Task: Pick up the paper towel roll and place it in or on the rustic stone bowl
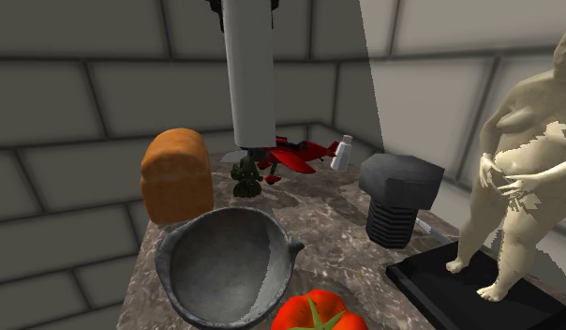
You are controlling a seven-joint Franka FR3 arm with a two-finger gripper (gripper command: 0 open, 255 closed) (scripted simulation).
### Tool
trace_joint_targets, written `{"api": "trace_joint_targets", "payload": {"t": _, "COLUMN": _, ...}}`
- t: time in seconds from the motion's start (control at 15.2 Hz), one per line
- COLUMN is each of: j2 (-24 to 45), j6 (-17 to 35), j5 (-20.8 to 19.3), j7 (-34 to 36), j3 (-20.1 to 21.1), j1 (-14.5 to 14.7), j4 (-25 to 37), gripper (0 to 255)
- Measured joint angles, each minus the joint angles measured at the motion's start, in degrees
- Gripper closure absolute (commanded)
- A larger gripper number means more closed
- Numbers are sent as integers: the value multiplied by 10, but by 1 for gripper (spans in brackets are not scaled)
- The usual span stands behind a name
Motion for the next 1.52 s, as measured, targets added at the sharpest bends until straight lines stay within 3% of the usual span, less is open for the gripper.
{"api": "trace_joint_targets", "payload": {"t": 0.46, "j2": -112, "j6": -31, "j5": 4, "j7": -47, "j3": -24, "j1": -23, "j4": -80, "gripper": 255}}
{"api": "trace_joint_targets", "payload": {"t": 0.86, "j2": -187, "j6": -80, "j5": -1, "j7": -90, "j3": -50, "j1": -39, "j4": -104, "gripper": 255}}
{"api": "trace_joint_targets", "payload": {"t": 1.52, "j2": -245, "j6": -2, "j5": -4, "j7": -94, "j3": -53, "j1": -41, "j4": -240, "gripper": 255}}
